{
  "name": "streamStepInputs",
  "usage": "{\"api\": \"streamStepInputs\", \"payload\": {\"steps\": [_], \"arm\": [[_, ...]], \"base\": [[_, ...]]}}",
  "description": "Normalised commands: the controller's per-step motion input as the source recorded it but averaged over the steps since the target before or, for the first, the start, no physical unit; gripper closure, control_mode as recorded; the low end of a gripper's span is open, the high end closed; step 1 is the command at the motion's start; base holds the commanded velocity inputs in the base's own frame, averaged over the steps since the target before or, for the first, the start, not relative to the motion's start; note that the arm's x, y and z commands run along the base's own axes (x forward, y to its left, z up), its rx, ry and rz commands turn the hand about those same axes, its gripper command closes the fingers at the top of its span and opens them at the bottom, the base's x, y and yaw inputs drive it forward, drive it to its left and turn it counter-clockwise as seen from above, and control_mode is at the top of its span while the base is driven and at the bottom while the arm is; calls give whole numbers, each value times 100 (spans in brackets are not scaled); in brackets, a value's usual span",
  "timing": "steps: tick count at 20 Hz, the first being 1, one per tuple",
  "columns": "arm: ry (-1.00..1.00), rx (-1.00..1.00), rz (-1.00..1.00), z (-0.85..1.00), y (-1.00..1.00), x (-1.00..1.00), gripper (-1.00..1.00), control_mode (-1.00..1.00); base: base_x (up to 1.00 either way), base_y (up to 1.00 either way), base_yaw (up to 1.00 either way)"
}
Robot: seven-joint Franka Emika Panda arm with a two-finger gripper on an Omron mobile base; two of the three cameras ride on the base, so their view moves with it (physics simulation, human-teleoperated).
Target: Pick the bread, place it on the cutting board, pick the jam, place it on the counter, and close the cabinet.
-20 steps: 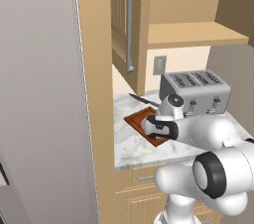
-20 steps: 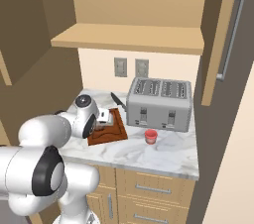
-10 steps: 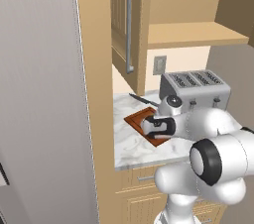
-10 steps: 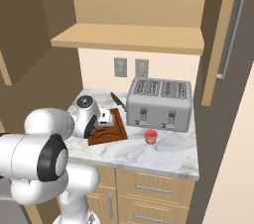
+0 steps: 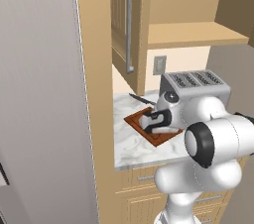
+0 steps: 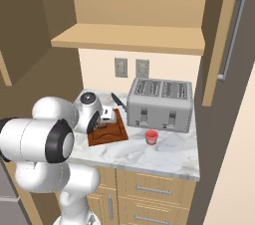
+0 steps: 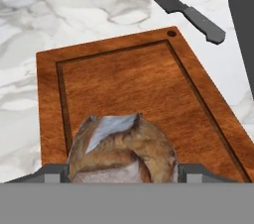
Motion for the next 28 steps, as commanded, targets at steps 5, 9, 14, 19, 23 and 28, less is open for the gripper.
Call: {"api": "streamStepInputs", "payload": {"steps": [5,9,14,19,23,28], "arm": [[0,0,0,-9,0,1,-100,-100],[0,0,0,0,0,0,-100,-100],[0,0,0,0,0,0,-100,-100],[1,0,0,0,0,-3,-100,-100],[2,0,0,0,0,-10,-100,-100],[0,0,0,0,0,-9,-100,-100]], "base": [[0,0,0],[0,0,0],[0,0,0],[0,0,0],[0,0,0],[0,0,0]]}}
